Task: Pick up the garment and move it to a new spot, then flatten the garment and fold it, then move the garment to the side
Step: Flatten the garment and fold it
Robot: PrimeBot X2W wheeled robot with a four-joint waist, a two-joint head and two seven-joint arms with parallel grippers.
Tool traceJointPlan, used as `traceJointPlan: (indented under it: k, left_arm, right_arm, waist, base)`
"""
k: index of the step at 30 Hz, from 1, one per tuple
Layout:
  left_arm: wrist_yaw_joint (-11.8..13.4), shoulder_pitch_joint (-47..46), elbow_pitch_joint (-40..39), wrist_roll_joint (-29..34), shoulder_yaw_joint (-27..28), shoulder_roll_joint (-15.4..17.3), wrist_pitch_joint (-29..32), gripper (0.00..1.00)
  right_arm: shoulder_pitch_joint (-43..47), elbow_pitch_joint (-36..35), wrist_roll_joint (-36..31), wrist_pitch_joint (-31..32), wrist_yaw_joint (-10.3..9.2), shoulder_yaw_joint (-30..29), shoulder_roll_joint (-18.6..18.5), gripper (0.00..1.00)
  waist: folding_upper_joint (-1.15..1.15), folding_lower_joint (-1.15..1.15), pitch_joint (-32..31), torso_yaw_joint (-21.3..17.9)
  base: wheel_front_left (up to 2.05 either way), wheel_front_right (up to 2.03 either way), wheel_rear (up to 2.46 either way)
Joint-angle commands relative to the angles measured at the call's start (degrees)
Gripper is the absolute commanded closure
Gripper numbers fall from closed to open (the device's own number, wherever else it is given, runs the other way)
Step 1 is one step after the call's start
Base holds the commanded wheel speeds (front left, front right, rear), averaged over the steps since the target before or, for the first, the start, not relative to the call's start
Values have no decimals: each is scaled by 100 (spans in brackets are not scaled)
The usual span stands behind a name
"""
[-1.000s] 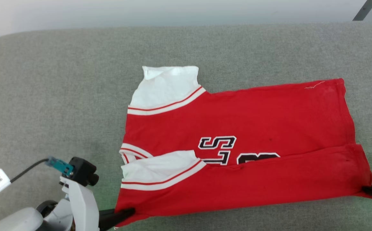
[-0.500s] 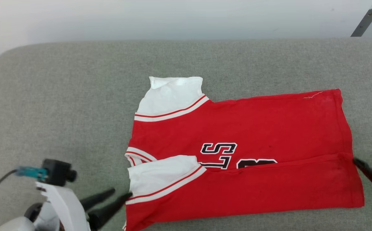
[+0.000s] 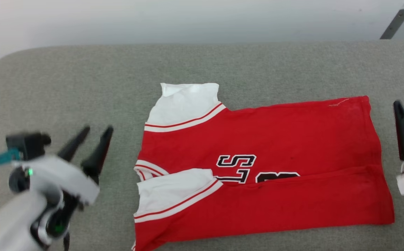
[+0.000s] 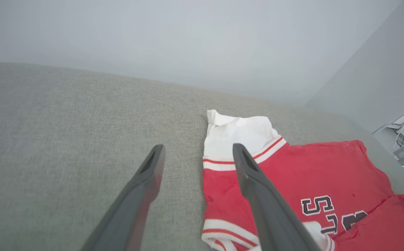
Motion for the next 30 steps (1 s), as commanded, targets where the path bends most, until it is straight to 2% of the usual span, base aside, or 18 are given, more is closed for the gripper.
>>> traceJointPlan:
  k: [1, 6, 10, 13, 16, 22, 26, 30]
  left_arm:
    - [-106, -323, 265, 221, 74, -159, -60, 0]
    - [-391, -1490, 1356, 573, 147, -503, 127, 0]
    - [-579, -2501, 2320, 808, 41, -700, 630, 0]
    - [-808, -3100, 3029, 796, -137, -789, 1425, 0]
    - [-1035, -3563, 3561, 693, -416, -832, 2623, 0]
    - [-1241, -4111, 4096, 187, -692, -814, 4866, 0]
    - [-1268, -4297, 4232, -61, -664, -903, 5444, 0]
    - [-1292, -4380, 4255, -295, -602, -976, 5693, 0]
  right_arm:
    - [-136, 52, -137, -235, -4, -146, 256, 0]
    - [-395, 20, -399, -532, -4, -294, 779, 0]
    - [-541, -100, -463, -566, -4, -148, 955, 0]
    - [-573, -175, -466, -549, -4, -122, 1019, 0]
    - [-543, -201, -385, -522, -4, -124, 1053, 0]
    - [-558, -211, -329, -471, -4, -16, 1046, 0]
    - [-626, -203, -302, -477, -4, 18, 1030, 0]
    - [-660, -166, -278, -489, -4, 36, 1025, 0]
  waist:
    - [0, 0, 69, -84]
    - [0, 0, 327, -440]
    - [0, 0, 609, -801]
    - [0, 0, 794, -1024]
    - [0, 0, 908, -1176]
    - [0, 0, 1107, -1290]
    - [0, 0, 1217, -1293]
    - [0, 0, 1273, -1280]
  base:
    - [0, 0, 0]
    - [0, 0, 0]
    - [0, 0, 0]
    - [0, 0, 0]
    - [0, 0, 0]
    - [0, 0, 0]
    - [0, 0, 0]
    - [0, 0, 0]
